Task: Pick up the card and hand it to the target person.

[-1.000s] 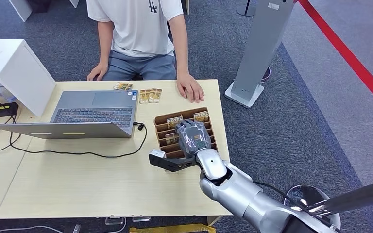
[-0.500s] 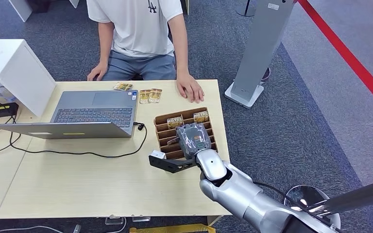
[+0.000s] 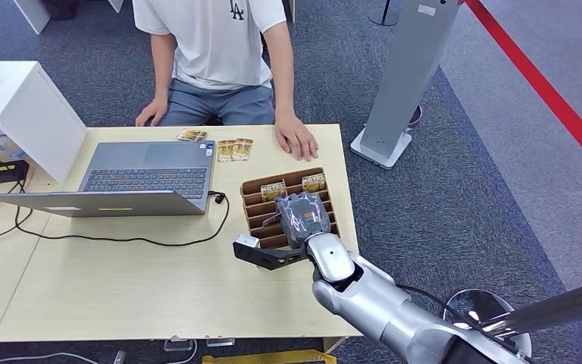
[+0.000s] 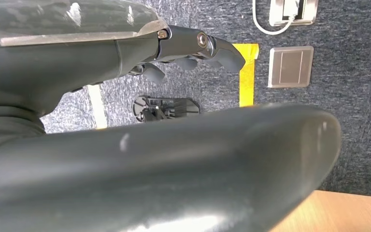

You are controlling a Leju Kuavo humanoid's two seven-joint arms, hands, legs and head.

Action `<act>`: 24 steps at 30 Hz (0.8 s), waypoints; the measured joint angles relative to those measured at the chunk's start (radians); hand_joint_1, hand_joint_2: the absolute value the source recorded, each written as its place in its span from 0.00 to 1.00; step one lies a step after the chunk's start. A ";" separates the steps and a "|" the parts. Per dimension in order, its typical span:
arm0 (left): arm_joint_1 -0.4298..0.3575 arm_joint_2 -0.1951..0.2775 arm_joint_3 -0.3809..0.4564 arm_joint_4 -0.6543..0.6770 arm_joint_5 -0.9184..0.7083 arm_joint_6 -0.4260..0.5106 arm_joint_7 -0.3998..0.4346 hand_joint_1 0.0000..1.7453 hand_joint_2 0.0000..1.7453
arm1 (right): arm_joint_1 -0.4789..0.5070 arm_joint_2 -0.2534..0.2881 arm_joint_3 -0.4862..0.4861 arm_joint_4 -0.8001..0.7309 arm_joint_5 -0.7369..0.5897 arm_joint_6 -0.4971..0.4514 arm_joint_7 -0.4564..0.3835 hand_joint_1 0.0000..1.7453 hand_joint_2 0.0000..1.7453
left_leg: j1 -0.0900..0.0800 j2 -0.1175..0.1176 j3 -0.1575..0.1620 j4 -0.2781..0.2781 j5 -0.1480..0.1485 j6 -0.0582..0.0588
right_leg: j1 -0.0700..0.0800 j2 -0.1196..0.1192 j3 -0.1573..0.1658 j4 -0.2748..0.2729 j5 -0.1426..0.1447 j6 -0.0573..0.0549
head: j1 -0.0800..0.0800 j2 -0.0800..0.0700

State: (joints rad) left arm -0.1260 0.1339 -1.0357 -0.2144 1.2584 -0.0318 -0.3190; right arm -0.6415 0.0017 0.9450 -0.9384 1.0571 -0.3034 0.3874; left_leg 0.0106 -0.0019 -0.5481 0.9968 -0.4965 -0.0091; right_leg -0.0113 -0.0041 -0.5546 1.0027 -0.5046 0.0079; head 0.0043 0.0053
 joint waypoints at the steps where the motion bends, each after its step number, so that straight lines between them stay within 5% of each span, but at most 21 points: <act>1: 0.000 0.000 0.000 0.000 0.001 0.000 -0.001 0.00 0.00 | 0.000 0.000 0.000 0.000 -0.001 -0.001 0.000 0.88 1.00 | 0.000 0.000 0.000 0.000 0.000 0.000 | 0.000 0.000 0.000 0.000 0.000 0.000 | 0.000 0.000; 24: 0.006 0.000 0.000 0.000 0.011 -0.001 -0.008 0.00 0.00 | -0.006 -0.066 -0.025 -0.138 -0.039 -0.028 0.063 0.88 1.00 | 0.000 0.000 0.000 0.000 0.000 0.000 | 0.000 0.000 0.000 0.000 0.000 0.000 | 0.000 0.000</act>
State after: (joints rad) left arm -0.1196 0.1339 -1.0357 -0.2144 1.2691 -0.0331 -0.3266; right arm -0.6474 -0.0645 0.9196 -1.0769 1.0182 -0.3311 0.4506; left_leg 0.0105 -0.0019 -0.5483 0.9969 -0.4965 -0.0091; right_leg -0.0113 -0.0041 -0.5549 1.0027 -0.5046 0.0079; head 0.0045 0.0053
